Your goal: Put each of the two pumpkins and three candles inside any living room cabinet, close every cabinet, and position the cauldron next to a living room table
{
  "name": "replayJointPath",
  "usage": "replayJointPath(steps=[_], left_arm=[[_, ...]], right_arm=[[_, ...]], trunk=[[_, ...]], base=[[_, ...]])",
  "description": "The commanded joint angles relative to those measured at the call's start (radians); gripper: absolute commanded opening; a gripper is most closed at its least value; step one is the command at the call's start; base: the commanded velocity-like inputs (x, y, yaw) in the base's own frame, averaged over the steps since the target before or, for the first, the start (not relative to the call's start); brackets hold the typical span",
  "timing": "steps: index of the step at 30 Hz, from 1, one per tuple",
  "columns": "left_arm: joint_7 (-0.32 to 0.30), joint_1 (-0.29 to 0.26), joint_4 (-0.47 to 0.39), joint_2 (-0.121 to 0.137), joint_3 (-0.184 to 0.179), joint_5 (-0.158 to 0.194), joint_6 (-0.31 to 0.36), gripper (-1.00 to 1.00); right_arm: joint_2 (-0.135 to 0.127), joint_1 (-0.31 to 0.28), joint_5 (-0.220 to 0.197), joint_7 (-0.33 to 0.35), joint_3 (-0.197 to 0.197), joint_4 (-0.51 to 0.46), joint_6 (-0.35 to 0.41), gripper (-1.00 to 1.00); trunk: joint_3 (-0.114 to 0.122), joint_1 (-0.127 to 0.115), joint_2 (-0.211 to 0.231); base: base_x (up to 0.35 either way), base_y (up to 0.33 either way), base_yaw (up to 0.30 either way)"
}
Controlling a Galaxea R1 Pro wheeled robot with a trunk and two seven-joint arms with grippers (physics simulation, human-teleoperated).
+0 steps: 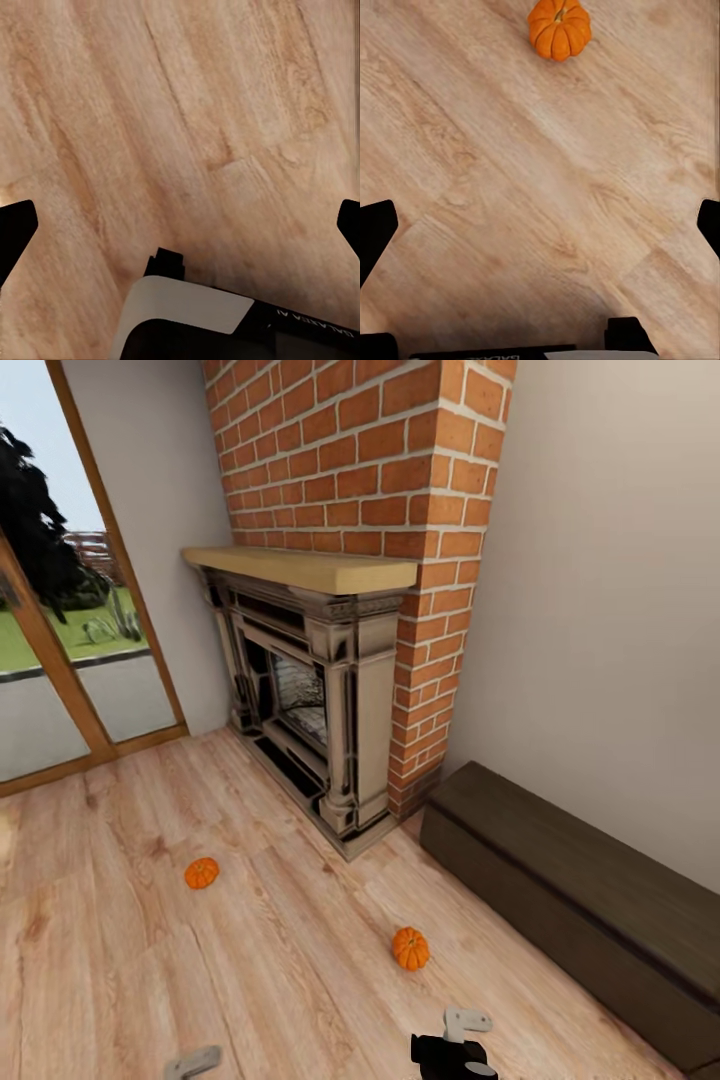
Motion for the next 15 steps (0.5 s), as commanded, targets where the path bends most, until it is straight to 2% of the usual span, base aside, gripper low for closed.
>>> replayJointPath(steps=[1, 15], left_arm=[[0.0, 0.0, 0.0, 0.0, 0.0, 0.0, 0.0, 1.0], [0.0, 0.0, 0.0, -0.001, 0.002, -0.001, -0.001, 1.0]], right_arm=[[0.0, 0.0, 0.0, 0.0, 0.0, 0.0, 0.0, 1.0], [0.0, 0.0, 0.0, 0.0, 0.0, 0.001, 0.0, 1.0]], trunk=[[0.0, 0.0, 0.0], [0.0, 0.0, 0.0]], base=[[0.0, 0.039, -0.278], [0.0, 0.071, -0.278]])
